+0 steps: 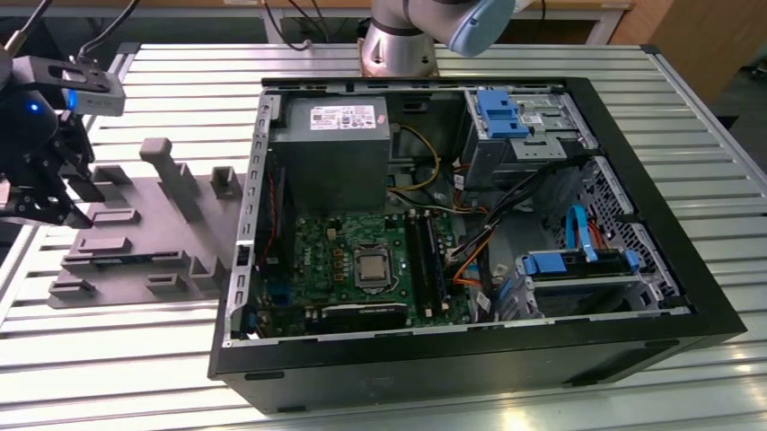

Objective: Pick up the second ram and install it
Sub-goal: 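Pick up the second ram and move it above second insertion slot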

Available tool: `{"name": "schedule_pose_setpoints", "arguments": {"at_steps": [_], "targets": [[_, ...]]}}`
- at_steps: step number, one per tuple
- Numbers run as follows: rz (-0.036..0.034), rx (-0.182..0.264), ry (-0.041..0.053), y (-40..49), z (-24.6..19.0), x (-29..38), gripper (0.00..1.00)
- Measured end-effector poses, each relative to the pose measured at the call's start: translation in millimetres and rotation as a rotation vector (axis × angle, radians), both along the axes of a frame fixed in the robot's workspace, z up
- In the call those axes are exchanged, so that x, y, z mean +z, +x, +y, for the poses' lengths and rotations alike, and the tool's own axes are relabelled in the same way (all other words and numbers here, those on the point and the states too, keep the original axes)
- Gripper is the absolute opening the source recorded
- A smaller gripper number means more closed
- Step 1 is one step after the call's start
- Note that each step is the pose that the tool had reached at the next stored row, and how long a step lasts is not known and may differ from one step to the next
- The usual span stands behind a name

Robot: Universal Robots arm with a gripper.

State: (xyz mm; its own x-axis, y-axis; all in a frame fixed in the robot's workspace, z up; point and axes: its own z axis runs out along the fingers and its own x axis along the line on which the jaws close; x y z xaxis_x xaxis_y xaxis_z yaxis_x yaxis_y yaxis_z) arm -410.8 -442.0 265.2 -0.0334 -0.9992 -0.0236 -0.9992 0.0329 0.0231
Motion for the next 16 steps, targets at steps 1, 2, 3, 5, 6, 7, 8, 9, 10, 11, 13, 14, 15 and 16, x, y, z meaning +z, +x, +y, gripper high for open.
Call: {"name": "schedule_pose_setpoints", "arguments": {"at_steps": [1,2,3,5,6,7,8,9,10,11,13,14,15,16], "targets": [[-0.0001,0.001,0.0001,0.0,-0.3,-2.0,0.44],[0.0000,0.001,0.0000,0.0,-1.4,-3.7,0.44],[0.0000,0.001,-0.0001,0.0,-2.7,-5.5,0.44],[-0.0003,0.001,0.0002,0.0,-5.0,-9.3,0.44],[-0.0002,0.001,0.0001,0.0,-6.1,-11.0,0.44],[-0.0003,0.002,0.0001,0.0,-7.1,-12.9,0.44],[-0.0001,0.002,0.0000,0.0,-7.9,-14.7,0.44],[-0.0001,0.003,0.0000,0.0,-8.6,-16.4,0.44],[-0.0002,0.003,0.0001,0.0,-8.9,-18.3,0.44],[-0.0002,0.003,0.0001,-0.1,-9.0,-19.6,0.44],[-0.0001,0.004,0.0000,-0.1,-9.0,-19.6,0.44],[-0.0001,0.004,0.0000,-0.1,-9.0,-19.6,0.44],[-0.0001,0.004,0.0000,-0.1,-9.0,-19.6,0.44],[-0.0002,0.004,-0.0001,0.0,-9.2,-19.9,0.44]]}}
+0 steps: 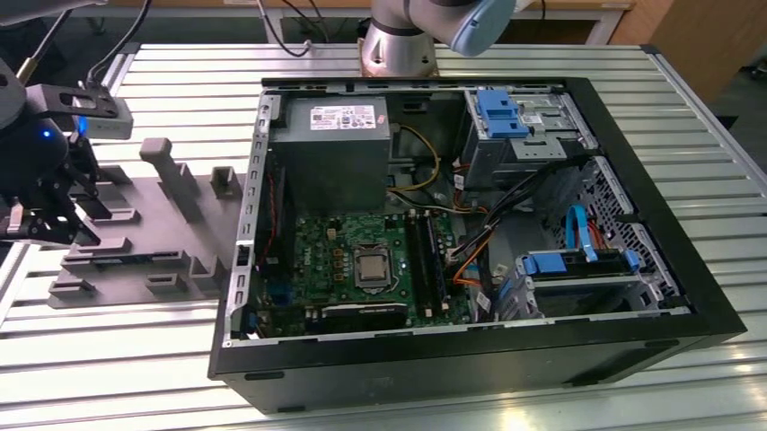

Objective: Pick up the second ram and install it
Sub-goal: 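Pick up the second ram and move it above second insertion slot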

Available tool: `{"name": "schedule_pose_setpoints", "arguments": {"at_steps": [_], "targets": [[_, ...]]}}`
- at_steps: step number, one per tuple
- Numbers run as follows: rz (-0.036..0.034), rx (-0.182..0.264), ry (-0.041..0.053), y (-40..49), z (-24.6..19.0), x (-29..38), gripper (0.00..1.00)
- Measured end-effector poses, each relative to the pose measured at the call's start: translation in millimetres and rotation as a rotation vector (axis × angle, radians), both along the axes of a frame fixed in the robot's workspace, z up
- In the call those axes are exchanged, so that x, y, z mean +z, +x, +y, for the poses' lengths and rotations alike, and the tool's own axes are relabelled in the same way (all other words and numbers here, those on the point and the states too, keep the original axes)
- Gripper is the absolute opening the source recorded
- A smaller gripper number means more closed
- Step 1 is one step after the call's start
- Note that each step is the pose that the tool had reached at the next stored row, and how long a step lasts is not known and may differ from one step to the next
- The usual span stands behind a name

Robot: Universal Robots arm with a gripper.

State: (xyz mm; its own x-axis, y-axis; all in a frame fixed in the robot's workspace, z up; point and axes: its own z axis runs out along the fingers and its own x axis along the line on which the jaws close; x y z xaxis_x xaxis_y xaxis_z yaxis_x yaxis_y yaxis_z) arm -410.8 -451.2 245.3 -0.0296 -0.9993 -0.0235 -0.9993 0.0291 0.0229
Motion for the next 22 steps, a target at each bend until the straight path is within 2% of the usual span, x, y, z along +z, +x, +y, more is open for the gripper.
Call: {"name": "schedule_pose_setpoints", "arguments": {"at_steps": [9,16,22], "targets": [[0.0000,0.004,-0.0003,0.0,-1.9,-14.4,0.44],[-0.0002,0.004,-0.0005,0.0,-2.2,-17.3,0.44],[-0.0015,0.004,-0.0006,-0.1,-4.4,-26.2,0.44]]}}
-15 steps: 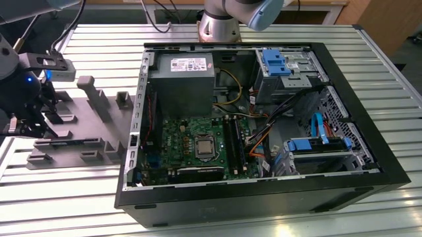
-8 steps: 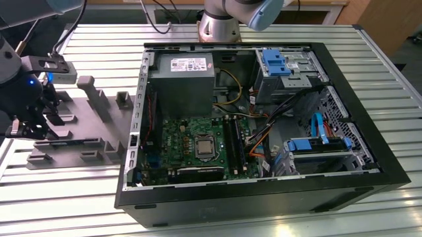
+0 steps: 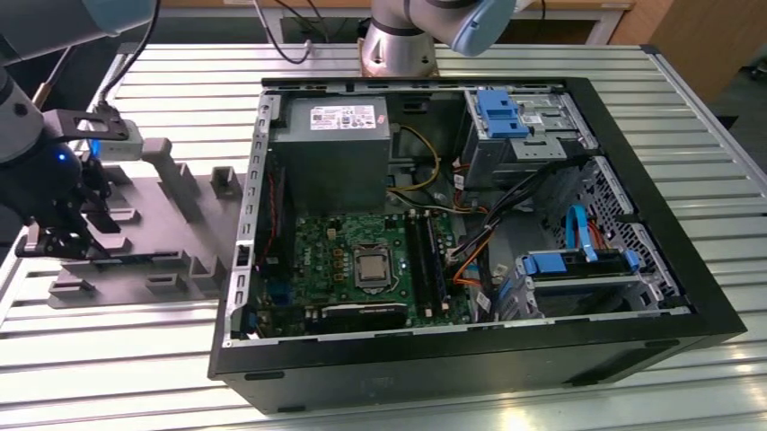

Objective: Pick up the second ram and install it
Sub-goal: 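Pick up the second ram and move it above second insertion slot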

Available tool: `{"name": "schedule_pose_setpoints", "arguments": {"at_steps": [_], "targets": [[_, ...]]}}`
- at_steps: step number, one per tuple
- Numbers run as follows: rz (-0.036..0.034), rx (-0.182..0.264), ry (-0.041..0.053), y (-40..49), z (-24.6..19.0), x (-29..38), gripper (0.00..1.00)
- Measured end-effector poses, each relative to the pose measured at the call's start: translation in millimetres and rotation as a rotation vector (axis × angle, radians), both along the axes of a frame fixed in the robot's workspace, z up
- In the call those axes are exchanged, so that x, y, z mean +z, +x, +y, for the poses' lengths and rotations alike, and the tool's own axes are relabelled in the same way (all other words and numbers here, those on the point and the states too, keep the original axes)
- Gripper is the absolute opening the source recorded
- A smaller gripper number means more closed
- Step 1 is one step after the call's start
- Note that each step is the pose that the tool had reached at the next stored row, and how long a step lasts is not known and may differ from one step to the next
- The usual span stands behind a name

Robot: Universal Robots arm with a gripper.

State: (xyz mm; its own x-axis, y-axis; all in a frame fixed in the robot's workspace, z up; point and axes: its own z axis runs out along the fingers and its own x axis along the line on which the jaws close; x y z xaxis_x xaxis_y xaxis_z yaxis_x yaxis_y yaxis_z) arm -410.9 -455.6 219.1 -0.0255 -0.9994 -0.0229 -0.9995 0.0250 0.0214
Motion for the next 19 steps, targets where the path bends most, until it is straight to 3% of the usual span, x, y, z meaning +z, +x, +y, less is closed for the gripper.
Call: {"name": "schedule_pose_setpoints", "arguments": {"at_steps": [10,19], "targets": [[-0.0018,0.021,-0.0001,0.1,-1.1,-16.9,0.44],[-0.0043,0.022,0.0000,0.1,-1.9,-20.5,0.44]]}}
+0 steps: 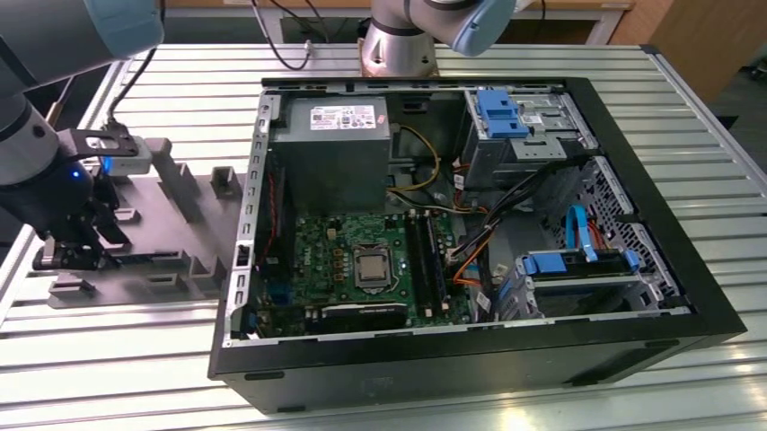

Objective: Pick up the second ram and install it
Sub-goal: 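Pick up the second ram and move it above second insertion slot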

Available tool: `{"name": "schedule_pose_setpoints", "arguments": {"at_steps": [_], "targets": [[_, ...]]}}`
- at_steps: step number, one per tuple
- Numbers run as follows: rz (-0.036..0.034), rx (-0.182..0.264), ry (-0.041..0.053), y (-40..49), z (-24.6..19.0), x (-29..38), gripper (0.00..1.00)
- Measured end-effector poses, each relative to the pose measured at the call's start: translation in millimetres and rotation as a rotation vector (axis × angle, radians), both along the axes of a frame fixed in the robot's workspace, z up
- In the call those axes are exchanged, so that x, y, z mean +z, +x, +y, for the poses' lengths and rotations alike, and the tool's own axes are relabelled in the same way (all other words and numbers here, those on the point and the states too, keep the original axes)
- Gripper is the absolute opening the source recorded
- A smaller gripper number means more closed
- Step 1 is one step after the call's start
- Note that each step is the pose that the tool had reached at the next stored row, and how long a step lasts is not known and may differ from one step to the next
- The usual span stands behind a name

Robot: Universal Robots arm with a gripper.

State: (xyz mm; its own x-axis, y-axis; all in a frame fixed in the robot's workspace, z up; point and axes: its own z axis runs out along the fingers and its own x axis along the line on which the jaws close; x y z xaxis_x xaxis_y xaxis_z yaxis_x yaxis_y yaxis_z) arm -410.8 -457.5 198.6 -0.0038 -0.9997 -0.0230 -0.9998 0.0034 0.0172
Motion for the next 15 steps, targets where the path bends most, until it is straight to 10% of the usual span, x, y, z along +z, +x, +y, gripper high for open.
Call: {"name": "schedule_pose_setpoints", "arguments": {"at_steps": [15], "targets": [[-0.0004,0.000,-0.0001,0.0,-0.8,-6.8,0.27]]}}
